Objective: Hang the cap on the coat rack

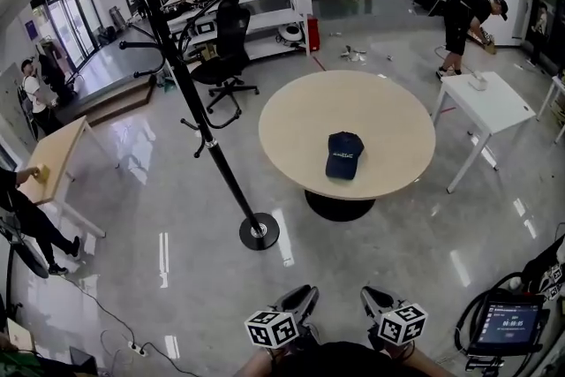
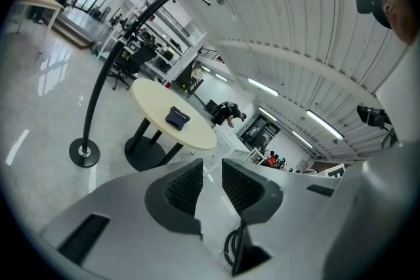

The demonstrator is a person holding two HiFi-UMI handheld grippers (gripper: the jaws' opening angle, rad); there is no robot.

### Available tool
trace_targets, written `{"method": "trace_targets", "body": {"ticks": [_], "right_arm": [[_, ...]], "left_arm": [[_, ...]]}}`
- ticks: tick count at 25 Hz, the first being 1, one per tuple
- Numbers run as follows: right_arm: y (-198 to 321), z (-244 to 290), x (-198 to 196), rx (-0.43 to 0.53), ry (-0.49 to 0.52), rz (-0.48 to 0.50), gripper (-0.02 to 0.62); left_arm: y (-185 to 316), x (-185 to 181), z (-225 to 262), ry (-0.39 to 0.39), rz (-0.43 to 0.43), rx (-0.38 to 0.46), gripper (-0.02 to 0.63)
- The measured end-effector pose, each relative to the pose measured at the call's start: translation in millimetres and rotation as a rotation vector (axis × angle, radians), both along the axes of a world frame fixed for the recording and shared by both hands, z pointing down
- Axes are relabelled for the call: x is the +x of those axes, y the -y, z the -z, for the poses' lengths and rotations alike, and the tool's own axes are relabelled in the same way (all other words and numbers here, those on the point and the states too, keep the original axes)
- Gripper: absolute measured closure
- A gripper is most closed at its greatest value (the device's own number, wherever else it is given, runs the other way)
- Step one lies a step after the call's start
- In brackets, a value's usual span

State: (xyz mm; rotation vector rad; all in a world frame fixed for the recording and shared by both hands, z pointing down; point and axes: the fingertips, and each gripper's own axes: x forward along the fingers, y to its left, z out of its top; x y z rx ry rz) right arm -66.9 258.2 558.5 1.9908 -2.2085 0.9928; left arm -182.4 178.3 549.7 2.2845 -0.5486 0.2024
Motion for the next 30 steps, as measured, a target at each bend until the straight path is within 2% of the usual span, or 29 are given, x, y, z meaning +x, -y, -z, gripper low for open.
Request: {"method": "trace_targets", "body": {"ticks": [9,21,30], "right_arm": [[40.5,2.4,-20.8,-0.026,-0.008,-0.043,0.591],[46.0,-8.8,-7.7,-0.064,0.008,-0.122,0.591],[92.1,-13.0,13.2,-0.033,0.034,-0.075,0.591]], "left_arm": [[47.8,-22.0,-3.3,-0.010,-0.037,-0.030,0.509],[63.6,-1.1,-13.4,-0.006,-0.107,-0.063,0.509],[101.6,10.3,-12.9,0.028,-0.052,-0.027,0.509]]}}
